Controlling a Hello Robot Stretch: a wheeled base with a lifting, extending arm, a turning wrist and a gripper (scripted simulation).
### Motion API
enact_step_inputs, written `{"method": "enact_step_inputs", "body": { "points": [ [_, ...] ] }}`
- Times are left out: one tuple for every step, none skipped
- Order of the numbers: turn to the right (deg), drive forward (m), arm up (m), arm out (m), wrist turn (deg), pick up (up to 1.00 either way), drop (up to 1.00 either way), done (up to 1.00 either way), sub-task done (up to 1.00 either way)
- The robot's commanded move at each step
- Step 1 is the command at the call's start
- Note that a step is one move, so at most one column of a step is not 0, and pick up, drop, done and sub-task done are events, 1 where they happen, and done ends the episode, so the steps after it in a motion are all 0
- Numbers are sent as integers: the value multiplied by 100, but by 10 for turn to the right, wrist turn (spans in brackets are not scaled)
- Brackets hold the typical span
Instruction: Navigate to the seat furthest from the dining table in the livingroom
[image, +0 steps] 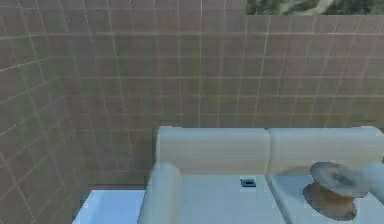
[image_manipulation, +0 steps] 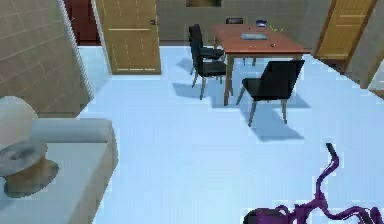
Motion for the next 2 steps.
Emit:
{"method": "enact_step_inputs", "body": {
  "points": [
    [450, 0, 0, 0, 0, 0, 0, 0, 0],
    [240, 0, 0, 0, 0, 0, 0, 0, 0]
  ]
}}
